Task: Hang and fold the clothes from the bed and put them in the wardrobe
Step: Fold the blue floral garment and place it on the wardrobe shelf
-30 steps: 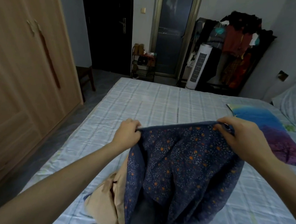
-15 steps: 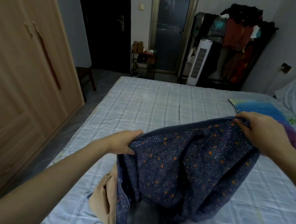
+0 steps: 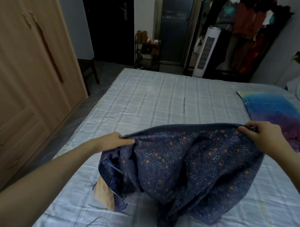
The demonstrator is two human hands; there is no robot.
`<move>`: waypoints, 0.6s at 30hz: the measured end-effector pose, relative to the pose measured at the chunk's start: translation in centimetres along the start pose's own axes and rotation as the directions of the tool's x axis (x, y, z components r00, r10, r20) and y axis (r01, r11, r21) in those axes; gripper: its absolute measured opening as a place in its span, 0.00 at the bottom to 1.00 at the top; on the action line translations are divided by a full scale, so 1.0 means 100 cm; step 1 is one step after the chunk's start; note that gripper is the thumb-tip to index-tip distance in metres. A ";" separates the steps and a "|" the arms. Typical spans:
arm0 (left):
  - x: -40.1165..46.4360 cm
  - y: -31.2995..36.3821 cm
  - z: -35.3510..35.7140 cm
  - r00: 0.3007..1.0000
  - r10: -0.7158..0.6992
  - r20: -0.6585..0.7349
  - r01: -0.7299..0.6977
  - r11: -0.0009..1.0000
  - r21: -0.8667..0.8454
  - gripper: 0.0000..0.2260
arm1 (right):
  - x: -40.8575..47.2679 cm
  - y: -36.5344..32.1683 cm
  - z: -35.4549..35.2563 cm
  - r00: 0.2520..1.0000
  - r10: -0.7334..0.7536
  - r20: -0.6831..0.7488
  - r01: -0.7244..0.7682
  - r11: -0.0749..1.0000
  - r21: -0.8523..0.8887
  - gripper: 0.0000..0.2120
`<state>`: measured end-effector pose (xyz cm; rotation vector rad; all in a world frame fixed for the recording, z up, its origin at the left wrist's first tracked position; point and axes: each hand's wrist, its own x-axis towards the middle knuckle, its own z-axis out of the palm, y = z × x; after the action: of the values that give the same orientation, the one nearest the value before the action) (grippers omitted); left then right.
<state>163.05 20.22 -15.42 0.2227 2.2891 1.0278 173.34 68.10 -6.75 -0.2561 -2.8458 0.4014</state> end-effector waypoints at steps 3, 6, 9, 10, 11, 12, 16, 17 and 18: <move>-0.006 -0.021 -0.013 0.982 0.007 0.189 -0.107 0.845 0.524 0.08 | -0.001 0.022 0.009 0.989 0.115 0.092 -0.115 0.993 -0.003 0.13; 0.008 -0.026 -0.034 0.988 0.151 0.034 -0.127 0.664 0.737 0.05 | 0.003 0.023 0.023 0.984 0.137 0.118 -0.135 0.991 -0.020 0.15; 0.027 -0.011 -0.077 0.945 0.301 -0.125 -0.101 0.636 0.765 0.07 | 0.025 0.016 0.015 0.992 0.114 0.056 -0.112 0.993 -0.035 0.16; 0.032 -0.001 -0.093 0.930 0.325 -0.173 -0.079 0.636 0.768 0.09 | 0.037 0.015 0.009 0.994 0.106 0.033 -0.105 0.994 -0.025 0.17; 0.036 0.011 -0.107 0.907 0.362 -0.216 -0.071 0.637 0.768 0.10 | 0.050 0.016 0.002 0.994 0.112 0.002 -0.112 0.994 -0.018 0.19; 0.040 0.024 -0.122 0.882 0.395 -0.257 -0.064 0.640 0.766 0.10 | 0.063 0.015 -0.006 0.989 0.142 -0.033 -0.142 0.990 -0.006 0.22; 0.052 0.093 -0.176 0.772 0.475 -0.422 0.040 0.626 0.779 0.10 | 0.117 0.002 -0.039 0.953 0.232 -0.193 -0.226 0.973 0.056 0.33; 0.054 0.113 -0.189 0.726 0.508 -0.464 0.056 0.628 0.776 0.10 | 0.131 -0.005 -0.052 0.945 0.243 -0.220 -0.233 0.970 0.072 0.31; 0.053 0.134 -0.202 0.665 0.550 -0.505 0.061 0.634 0.771 0.10 | 0.142 -0.014 -0.066 0.932 0.248 -0.266 -0.223 0.967 0.121 0.30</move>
<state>145.51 18.90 2.14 0.6098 3.4255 0.1743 161.41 71.32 3.01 -0.5922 -2.5196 0.4951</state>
